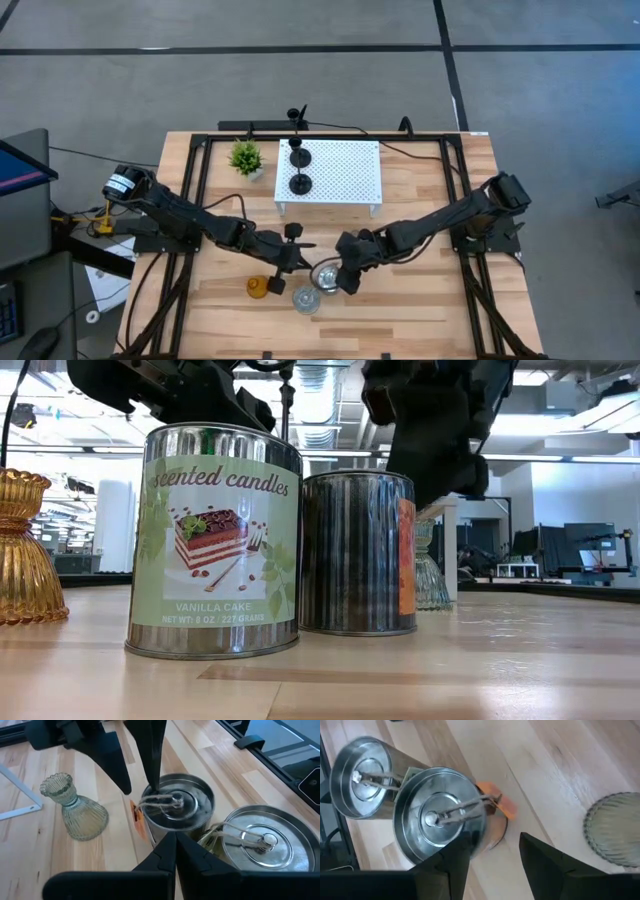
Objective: Pick & Place candle stick holders
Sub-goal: Put the right silver scented candle can on the shelf
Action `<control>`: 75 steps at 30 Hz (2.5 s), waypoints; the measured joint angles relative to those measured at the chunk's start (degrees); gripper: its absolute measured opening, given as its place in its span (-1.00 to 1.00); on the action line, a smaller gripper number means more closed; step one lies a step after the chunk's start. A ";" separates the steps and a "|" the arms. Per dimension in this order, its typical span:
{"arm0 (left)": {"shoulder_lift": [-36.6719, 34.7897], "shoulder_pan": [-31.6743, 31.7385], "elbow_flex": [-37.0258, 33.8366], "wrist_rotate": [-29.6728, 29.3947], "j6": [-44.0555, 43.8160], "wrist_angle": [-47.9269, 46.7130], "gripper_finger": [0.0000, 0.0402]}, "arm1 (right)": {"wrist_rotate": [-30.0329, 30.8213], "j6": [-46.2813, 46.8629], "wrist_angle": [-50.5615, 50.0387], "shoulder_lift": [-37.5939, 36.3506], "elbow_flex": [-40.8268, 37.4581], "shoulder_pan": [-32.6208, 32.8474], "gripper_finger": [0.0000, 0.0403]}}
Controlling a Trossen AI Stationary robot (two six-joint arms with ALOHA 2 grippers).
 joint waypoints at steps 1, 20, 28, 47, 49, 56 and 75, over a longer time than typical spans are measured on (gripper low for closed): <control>0.00 0.00 0.00 0.00 0.00 -0.02 -0.97 | -0.05 0.01 0.14 0.32 -0.01 0.00 -0.20; 0.02 0.00 -0.01 0.00 0.00 -0.02 -0.97 | -1.77 -2.15 1.42 2.21 0.24 0.00 -0.94; 0.04 0.00 -0.02 0.00 0.00 -0.02 -0.97 | -1.62 -3.26 1.09 2.23 0.17 0.00 -0.98; 0.07 0.00 -0.02 0.00 0.00 0.00 -0.97 | 1.89 -4.10 -4.18 -5.10 -0.33 -0.02 -1.00; 0.07 0.00 -0.02 0.00 0.00 -0.02 -0.97 | 1.77 -4.10 -4.37 -6.20 -0.31 -0.14 -1.00; 0.07 0.01 -0.02 0.00 0.00 -0.02 -0.97 | 1.79 -4.96 -4.39 -10.51 -0.18 -1.10 -1.00; 0.07 0.00 0.00 0.00 0.00 -0.02 -0.97 | 2.52 -10.18 -12.22 -20.44 3.01 -10.13 -1.00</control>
